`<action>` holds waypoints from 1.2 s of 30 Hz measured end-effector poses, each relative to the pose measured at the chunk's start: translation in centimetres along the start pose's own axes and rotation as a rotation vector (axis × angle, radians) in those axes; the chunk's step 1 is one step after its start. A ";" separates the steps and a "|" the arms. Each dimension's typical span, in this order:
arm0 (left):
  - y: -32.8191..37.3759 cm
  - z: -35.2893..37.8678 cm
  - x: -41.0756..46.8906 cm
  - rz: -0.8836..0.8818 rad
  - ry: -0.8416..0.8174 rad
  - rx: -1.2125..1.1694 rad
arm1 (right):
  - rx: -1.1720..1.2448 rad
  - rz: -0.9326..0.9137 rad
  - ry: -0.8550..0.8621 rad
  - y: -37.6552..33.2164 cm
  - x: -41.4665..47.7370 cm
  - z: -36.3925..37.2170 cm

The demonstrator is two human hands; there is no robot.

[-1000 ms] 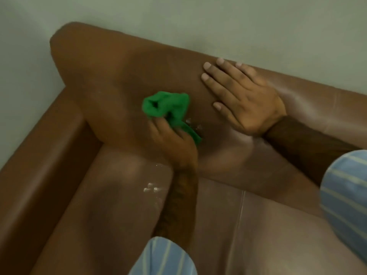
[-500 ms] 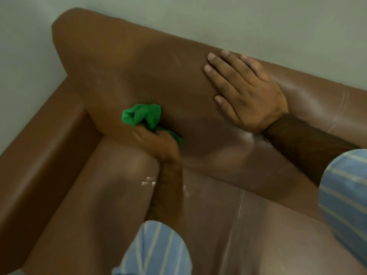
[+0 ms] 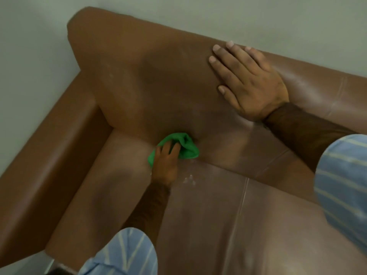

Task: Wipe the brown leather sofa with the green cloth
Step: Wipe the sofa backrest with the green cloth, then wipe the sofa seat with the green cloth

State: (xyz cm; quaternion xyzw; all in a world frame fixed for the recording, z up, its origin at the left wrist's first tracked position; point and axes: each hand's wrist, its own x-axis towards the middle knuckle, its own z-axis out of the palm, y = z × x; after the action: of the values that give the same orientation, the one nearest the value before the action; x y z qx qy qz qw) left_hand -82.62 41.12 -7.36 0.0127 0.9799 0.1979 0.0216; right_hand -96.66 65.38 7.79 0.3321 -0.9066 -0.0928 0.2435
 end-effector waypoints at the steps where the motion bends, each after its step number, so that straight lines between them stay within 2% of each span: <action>1: -0.9 -0.2 -1.0 -0.016 -0.061 0.035 | 0.006 0.064 -0.001 -0.7 0.0 -0.6; 4: -4.5 -1.0 -3.4 -0.173 -0.179 0.083 | 0.067 0.269 -0.003 -5.2 -1.6 -0.8; 6: -7.6 -0.9 -4.6 -0.284 -0.193 0.117 | 0.169 0.217 -0.078 -10.4 -6.1 0.7; 8: -10.3 -0.5 -5.2 -0.416 -0.205 0.099 | 0.313 0.189 -0.241 -15.9 -12.4 2.8; 10: -11.6 0.4 -5.3 -0.512 -0.208 0.036 | 0.393 0.400 -0.434 -20.4 -18.9 4.9; 12: -11.3 2.6 -4.8 -0.594 -0.133 -0.018 | 0.396 0.624 -0.623 -24.1 -24.5 6.9; 13: -10.7 4.1 -4.2 -0.579 -0.065 -0.019 | 0.385 0.674 -0.684 -25.9 -26.8 7.8; 15: -8.3 7.1 -3.4 -0.419 0.004 -0.008 | 0.358 0.736 -0.666 -28.3 -29.6 9.3; 17: -5.1 10.2 -3.5 -0.186 -0.071 0.033 | 0.322 0.750 -0.578 -29.4 -31.1 11.2; 20: -1.8 12.6 -5.8 0.099 -0.140 -0.057 | 0.290 0.750 -0.504 -29.6 -31.8 12.2; 23: -3.9 11.1 -9.6 0.430 -0.292 -0.081 | 0.308 0.773 -0.475 -29.7 -31.7 12.0; 25: -8.1 8.9 -11.6 0.554 -0.392 -0.037 | 0.310 0.782 -0.475 -29.8 -31.7 12.1; 26: -10.3 7.7 -11.8 0.539 -0.375 -0.004 | 0.307 0.784 -0.471 -29.9 -31.7 12.2; 27: -12.2 6.9 -11.6 0.452 -0.319 0.020 | 0.302 0.791 -0.472 -29.9 -31.7 12.3; 30: -13.8 6.3 -8.1 -0.114 -0.023 -0.015 | 0.294 0.795 -0.478 -29.9 -31.9 12.8; 31: -12.7 7.0 -6.7 -0.257 0.074 -0.026 | 0.292 0.794 -0.473 -30.0 -31.9 12.8; 32: -10.9 7.9 -5.8 -0.319 0.107 -0.032 | 0.287 0.796 -0.469 -30.1 -31.9 12.8; 34: -6.8 9.8 -6.1 -0.194 0.035 -0.070 | 0.285 0.806 -0.455 -30.0 -31.7 12.6; 36: -3.8 11.4 -10.3 0.069 -0.090 -0.091 | 0.284 0.797 -0.452 -30.0 -31.7 12.4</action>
State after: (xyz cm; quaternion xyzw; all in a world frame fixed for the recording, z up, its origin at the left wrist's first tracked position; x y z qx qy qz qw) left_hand -71.83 41.70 -18.94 0.0542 0.9669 0.2422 0.0595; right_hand -65.27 63.07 -24.83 -0.0400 -0.9972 0.0629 0.0090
